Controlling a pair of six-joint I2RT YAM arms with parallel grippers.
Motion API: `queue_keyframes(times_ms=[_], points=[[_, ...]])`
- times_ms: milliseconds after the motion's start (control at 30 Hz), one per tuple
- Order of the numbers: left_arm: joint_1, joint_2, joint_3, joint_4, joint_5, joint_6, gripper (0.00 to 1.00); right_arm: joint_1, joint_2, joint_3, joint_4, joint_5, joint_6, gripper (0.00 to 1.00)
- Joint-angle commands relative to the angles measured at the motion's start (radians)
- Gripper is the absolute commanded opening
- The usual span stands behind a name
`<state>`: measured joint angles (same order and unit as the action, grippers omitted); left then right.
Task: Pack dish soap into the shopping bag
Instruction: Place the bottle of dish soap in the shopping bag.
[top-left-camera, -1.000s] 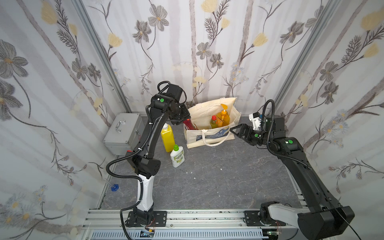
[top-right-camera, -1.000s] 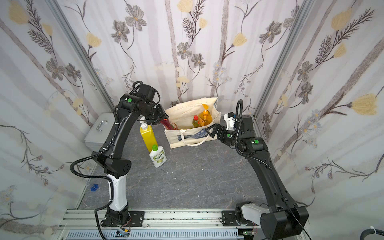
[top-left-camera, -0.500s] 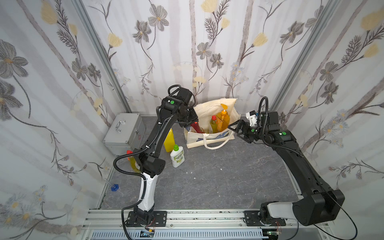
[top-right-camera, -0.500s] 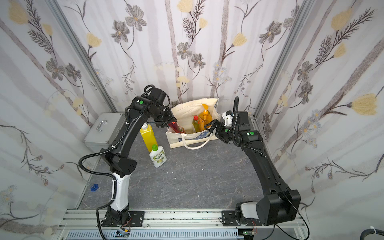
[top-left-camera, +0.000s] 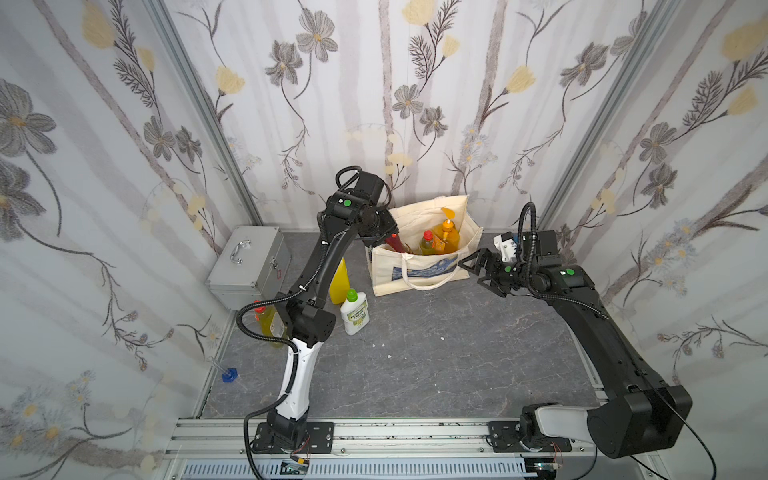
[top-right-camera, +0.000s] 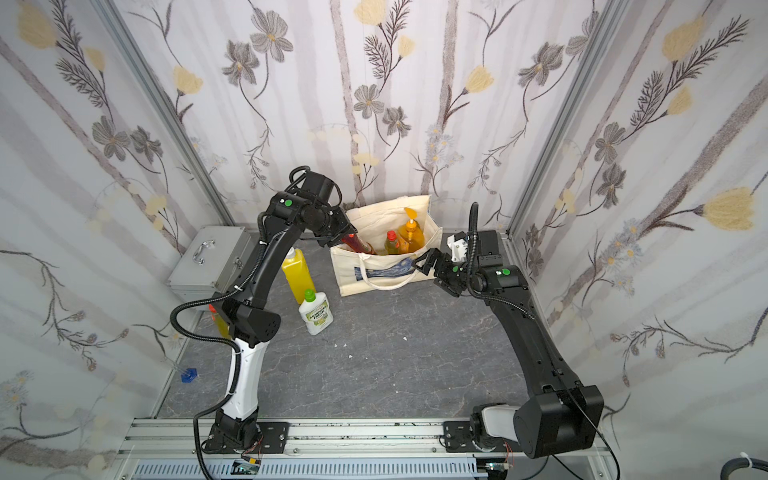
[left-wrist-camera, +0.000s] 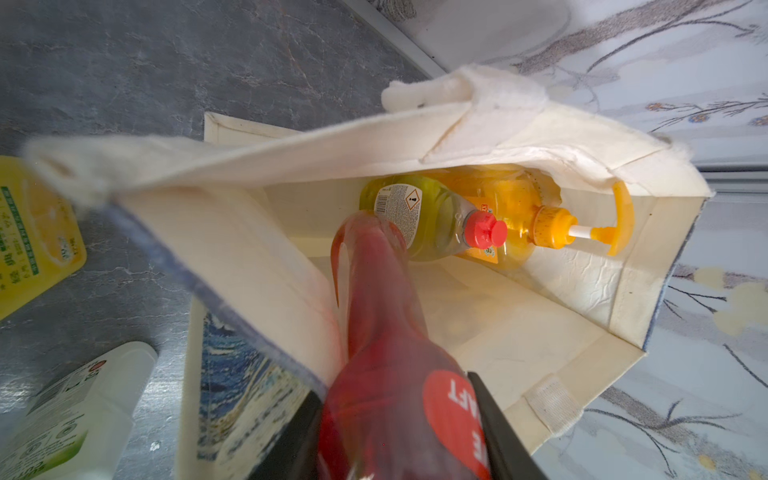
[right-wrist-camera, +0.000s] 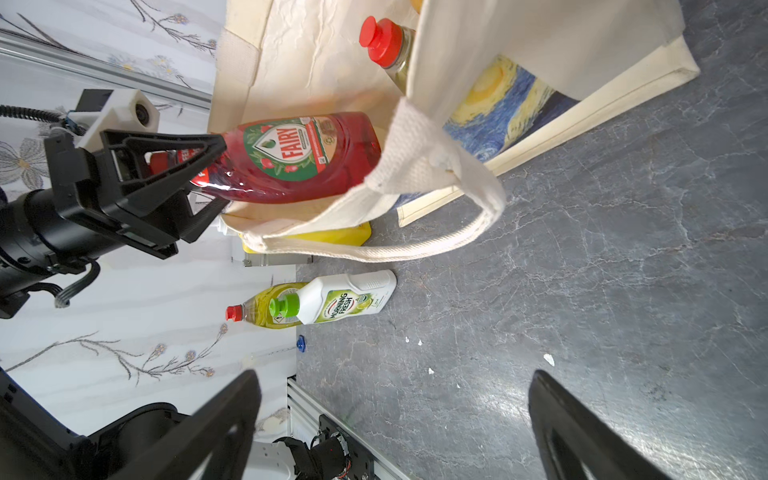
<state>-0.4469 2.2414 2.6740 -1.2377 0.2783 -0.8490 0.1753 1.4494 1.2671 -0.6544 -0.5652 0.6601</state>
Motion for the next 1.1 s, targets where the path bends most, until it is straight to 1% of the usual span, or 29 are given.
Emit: queue_keyframes(times_ms=[0, 233, 400, 500, 667, 867, 1067], points=[[0.011, -0.016, 0.014, 0.144, 0.031, -0.026, 0.28, -0.012, -0.03, -0.022, -0.001, 0.017, -0.02, 1.0], [0.018, -0.071, 0.018, 0.15, 0.046, -0.037, 0.28, -0.04, -0.079, -0.069, -0.03, 0.024, -0.065, 1.0], [0.018, -0.091, 0.019, 0.204, 0.08, -0.068, 0.28, -0.048, -0.084, -0.083, -0.03, 0.021, -0.078, 1.0], [0.013, -0.084, 0.019, 0.231, 0.09, -0.085, 0.28, -0.048, -0.084, -0.083, -0.029, 0.022, -0.081, 1.0], [0.002, -0.056, 0.019, 0.243, 0.063, -0.083, 0.28, -0.051, -0.103, -0.084, -0.039, 0.035, -0.087, 1.0], [0.001, -0.007, 0.029, 0.293, 0.057, -0.1, 0.27, -0.072, -0.153, -0.099, -0.086, 0.067, -0.105, 1.0], [-0.002, 0.046, 0.049, 0.294, 0.062, -0.097, 0.27, -0.095, -0.206, -0.127, -0.114, 0.086, -0.109, 1.0]])
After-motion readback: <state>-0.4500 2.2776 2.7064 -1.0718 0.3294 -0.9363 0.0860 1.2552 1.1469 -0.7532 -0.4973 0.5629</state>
